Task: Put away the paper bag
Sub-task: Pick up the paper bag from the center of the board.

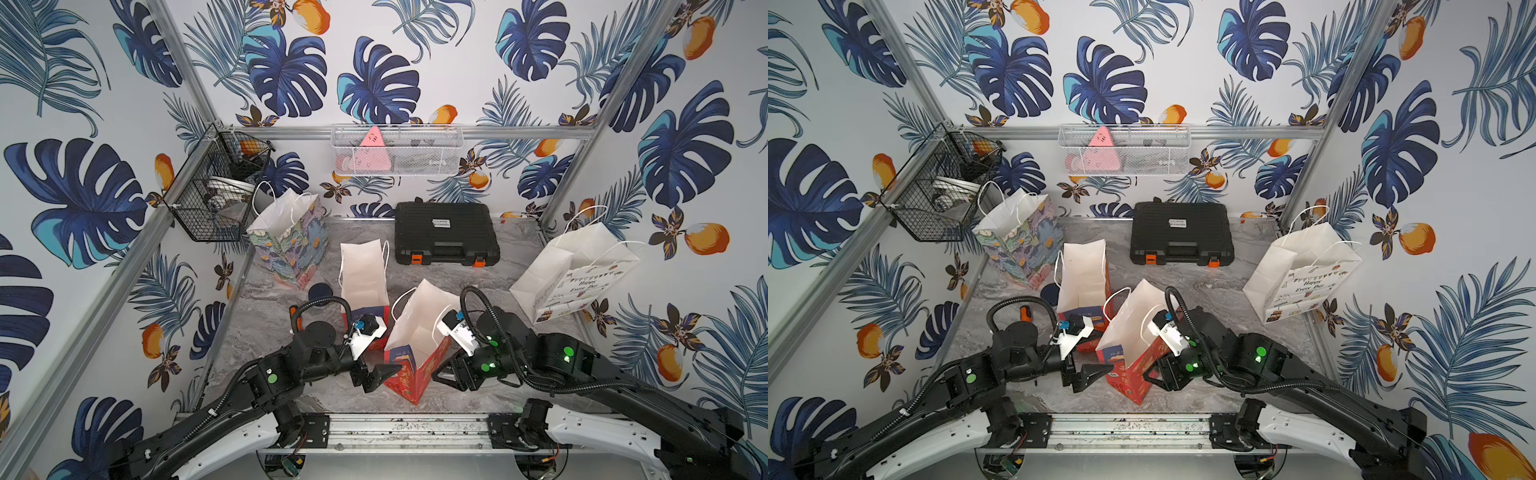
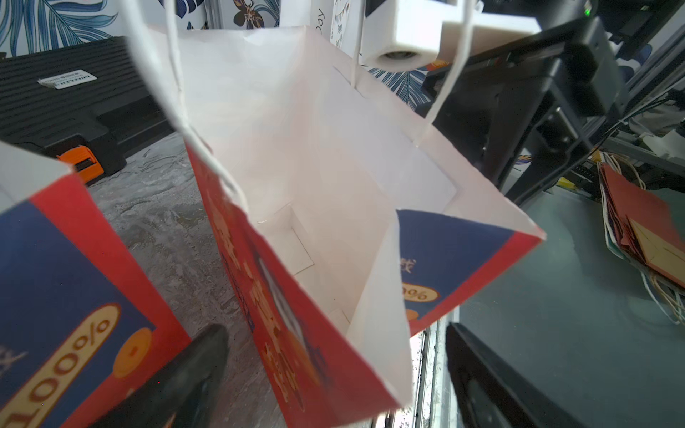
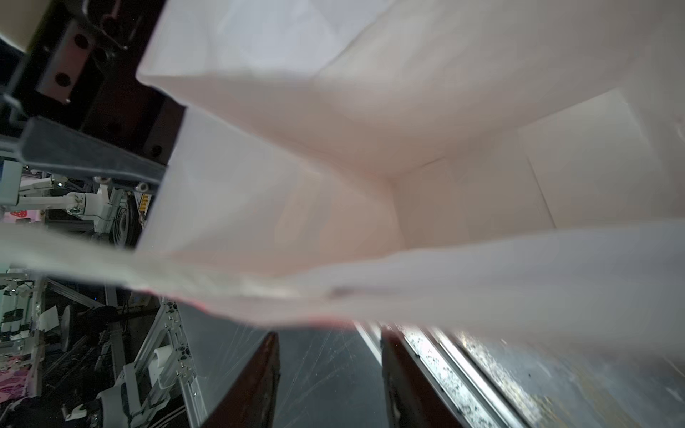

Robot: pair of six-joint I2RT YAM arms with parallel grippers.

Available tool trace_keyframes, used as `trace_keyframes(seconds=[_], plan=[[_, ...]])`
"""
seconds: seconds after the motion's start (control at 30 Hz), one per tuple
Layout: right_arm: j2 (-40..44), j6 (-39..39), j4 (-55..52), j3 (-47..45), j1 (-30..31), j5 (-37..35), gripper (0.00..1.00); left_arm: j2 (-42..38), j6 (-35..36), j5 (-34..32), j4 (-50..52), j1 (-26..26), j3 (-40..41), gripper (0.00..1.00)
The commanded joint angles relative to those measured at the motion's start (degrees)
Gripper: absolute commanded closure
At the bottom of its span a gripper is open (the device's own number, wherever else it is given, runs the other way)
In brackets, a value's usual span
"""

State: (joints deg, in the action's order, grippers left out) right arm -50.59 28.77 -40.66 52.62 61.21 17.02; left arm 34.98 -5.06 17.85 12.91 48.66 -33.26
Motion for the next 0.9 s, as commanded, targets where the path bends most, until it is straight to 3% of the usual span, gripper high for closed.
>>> trace_keyframes(seconds=[0.0,0.23,0.53,0.67,0.87], plan=[[-1.09,2.37,12.15,-1.36,2.01,-6.78,0.53,-2.66,-1.14,0.26,-0.5,0.06,0.99,0.02],[-2.19,4.75,20.57,-4.37,3.47,-12.5,0.54,-4.5,-3.24,-1.79,-0.27,2.34,2.78,0.01],[-3.93,4.91,23.41,-5.5,4.62,-16.28,0.55,2.05,0.29,-20.85,-6.87,17.77,2.32,0.01],[-4.18,5.22,23.7,-5.77,5.22,-17.44,0.55,5.91,2.27,-30.57,-10.58,24.63,2.09,0.1],[-2.94,5.4,22.56,-6.74,5.32,-20.4,0.56,6.37,3.04,-36.71,-15.44,27.7,3.61,0.29]])
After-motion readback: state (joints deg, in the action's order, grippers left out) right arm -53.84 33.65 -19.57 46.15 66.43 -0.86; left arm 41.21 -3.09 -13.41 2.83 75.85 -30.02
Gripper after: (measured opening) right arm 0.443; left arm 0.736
